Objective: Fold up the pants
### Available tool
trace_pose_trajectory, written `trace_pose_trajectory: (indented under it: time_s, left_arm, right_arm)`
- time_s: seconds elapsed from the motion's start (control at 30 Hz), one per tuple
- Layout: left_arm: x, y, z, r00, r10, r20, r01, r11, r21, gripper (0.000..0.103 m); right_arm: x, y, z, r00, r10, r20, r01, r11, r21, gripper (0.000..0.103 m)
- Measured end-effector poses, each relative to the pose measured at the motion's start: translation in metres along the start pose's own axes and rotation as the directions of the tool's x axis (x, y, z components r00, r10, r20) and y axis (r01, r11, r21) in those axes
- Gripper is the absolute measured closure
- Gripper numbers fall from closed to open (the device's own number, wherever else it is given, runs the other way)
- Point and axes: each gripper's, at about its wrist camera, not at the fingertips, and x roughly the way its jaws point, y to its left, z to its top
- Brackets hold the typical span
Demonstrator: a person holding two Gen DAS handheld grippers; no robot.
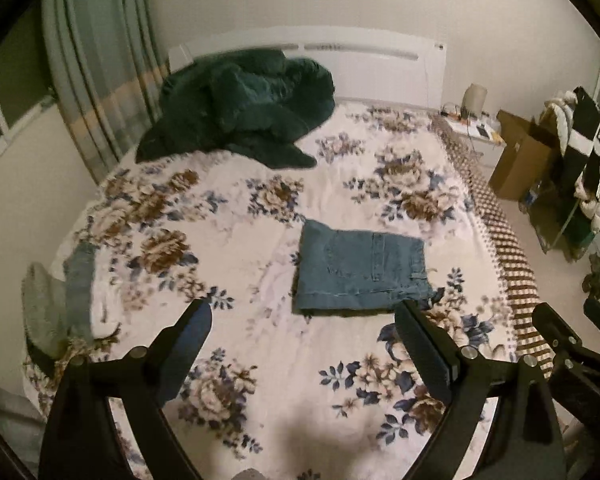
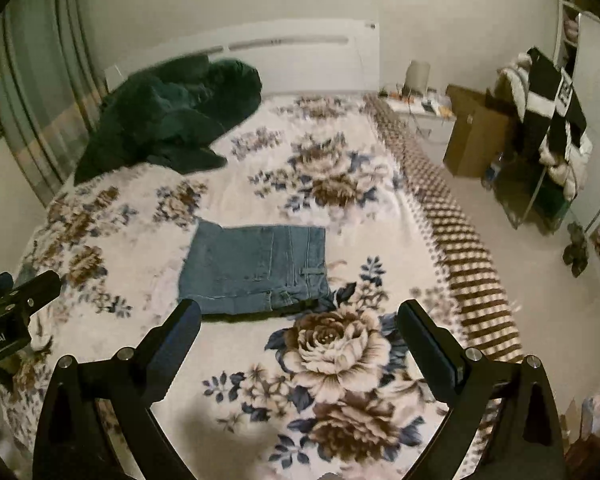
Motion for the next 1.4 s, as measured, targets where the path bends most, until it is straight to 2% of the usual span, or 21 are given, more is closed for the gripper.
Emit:
trace_pose_trajectory:
  time_s: [0.23,0.4,0.77,1.03,1.07,1.1,1.17,1.4]
  left_arm:
    - [-0.088,0.000,-0.008,0.999,-0.003,0.048,0.002,1.000,0.018,0.009]
    - [-0.135,-0.001,-0.010,0.996,-0.008,0.091,0.005,1.000,0.030,0.009]
    - [-0.216,0.002,-0.014,0.988,-0.031,0.154,0.024,0.999,0.047,0.009]
    - [-0.238,0.002,-0.025,0.987,-0.055,0.149,0.051,0.998,0.032,0.009]
    - [-0.236,0.002,-0.025,0.989,-0.061,0.137,0.057,0.998,0.030,0.008]
    - [-0.237,0.002,-0.026,0.990,-0.062,0.128,0.059,0.998,0.027,0.002]
    - [-0.236,0.003,-0.028,0.992,-0.055,0.114,0.053,0.998,0.021,0.000]
    - [-0.238,0.009,-0.022,0.996,-0.016,0.092,0.016,1.000,0.005,0.000]
  right_arm:
    - [-0.132,-0.003,0.006,0.995,0.017,0.095,-0.017,1.000,0.007,0.002]
    - [-0.216,0.000,0.008,0.987,0.016,0.158,-0.018,1.000,0.013,0.002]
    - [-0.347,-0.002,-0.007,0.978,0.011,0.206,-0.017,0.999,0.030,0.002]
    - [-0.401,0.004,-0.017,0.976,0.006,0.216,-0.010,1.000,0.021,0.001]
    - [-0.406,0.004,-0.018,0.976,0.002,0.216,-0.007,1.000,0.020,0.000]
    - [-0.409,0.006,-0.018,0.977,-0.004,0.215,0.001,1.000,0.015,0.000]
    - [-0.413,0.008,-0.018,0.979,-0.016,0.205,0.016,1.000,0.005,0.000]
    - [-0.396,0.010,-0.003,0.994,0.009,0.113,-0.008,1.000,-0.010,0.000]
